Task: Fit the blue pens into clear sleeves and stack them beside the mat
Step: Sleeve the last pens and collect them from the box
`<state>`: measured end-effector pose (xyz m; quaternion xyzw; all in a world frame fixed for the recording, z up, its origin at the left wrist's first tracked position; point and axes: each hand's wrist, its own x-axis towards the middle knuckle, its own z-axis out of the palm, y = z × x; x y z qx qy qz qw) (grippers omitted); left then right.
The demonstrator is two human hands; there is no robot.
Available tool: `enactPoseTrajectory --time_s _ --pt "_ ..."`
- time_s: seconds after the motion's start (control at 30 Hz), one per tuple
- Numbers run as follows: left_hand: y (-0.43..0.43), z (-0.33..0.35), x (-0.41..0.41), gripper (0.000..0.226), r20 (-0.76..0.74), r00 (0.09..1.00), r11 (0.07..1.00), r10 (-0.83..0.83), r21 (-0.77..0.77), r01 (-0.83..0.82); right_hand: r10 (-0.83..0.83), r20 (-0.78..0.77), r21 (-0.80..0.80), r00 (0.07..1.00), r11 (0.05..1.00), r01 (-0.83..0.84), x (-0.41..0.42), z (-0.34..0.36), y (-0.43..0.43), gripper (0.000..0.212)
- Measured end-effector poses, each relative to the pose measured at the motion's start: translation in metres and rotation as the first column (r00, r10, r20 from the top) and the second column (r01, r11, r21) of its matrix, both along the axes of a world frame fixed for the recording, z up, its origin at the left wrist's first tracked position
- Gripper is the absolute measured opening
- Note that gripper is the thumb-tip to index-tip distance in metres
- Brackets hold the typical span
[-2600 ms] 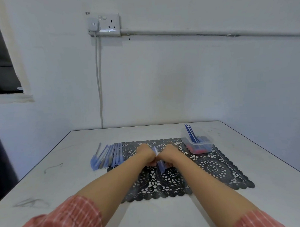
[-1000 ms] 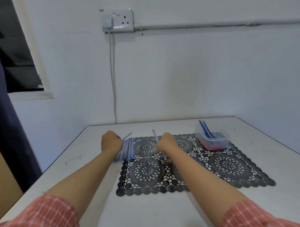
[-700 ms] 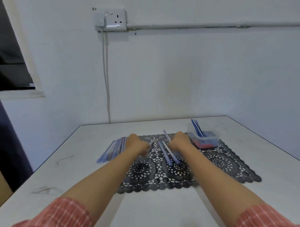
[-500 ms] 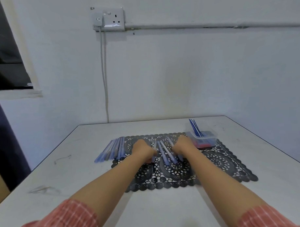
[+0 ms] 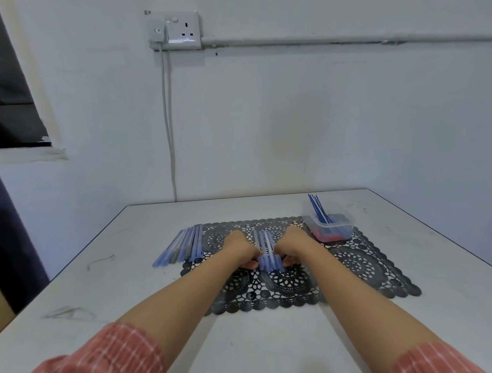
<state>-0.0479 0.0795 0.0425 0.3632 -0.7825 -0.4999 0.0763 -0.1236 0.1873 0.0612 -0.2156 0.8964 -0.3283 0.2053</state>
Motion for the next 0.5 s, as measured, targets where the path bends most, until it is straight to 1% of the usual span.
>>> enactPoseTrajectory --time_s 0.07,0.17,0.23,0.3,0.37,0.43,0.5 --pt "-0.002 0.002 0.002 0.013 0.006 1.0 1.0 -0.012 0.005 0.012 -0.006 -0.071 0.028 0.997 1.0 0.008 -0.001 0.0 0.0 0.014" --pt "-0.01 0.004 0.007 0.006 0.005 1.0 1.0 -0.014 -0.012 0.014 0.007 -0.265 0.063 0.964 0.998 0.01 0.001 -0.001 -0.006 0.015" --pt "-0.016 0.006 0.011 0.005 -0.016 1.0 0.999 0.005 -0.052 -0.006 0.007 -0.364 0.019 0.931 1.0 0.0 0.005 -0.002 -0.014 0.014" --pt "-0.027 0.008 0.016 0.009 -0.047 0.998 0.993 0.034 -0.114 -0.039 0.017 -0.397 -0.066 0.918 0.997 -0.047 0.012 -0.002 -0.027 0.023" --pt "-0.043 0.009 0.022 0.014 -0.085 0.994 0.974 0.067 -0.209 -0.084 0.063 -0.402 -0.134 0.913 0.983 -0.127 0.024 0.0 -0.041 0.029" --pt "-0.061 0.011 0.027 0.013 -0.113 0.989 0.939 0.099 -0.317 -0.131 0.117 -0.41 -0.163 0.904 0.966 -0.199 0.035 0.002 -0.054 0.028" --pt "-0.082 0.012 0.035 0.013 -0.105 0.986 0.894 0.133 -0.417 -0.165 0.147 -0.397 -0.172 0.906 0.958 -0.23 0.046 -0.001 -0.071 0.027"
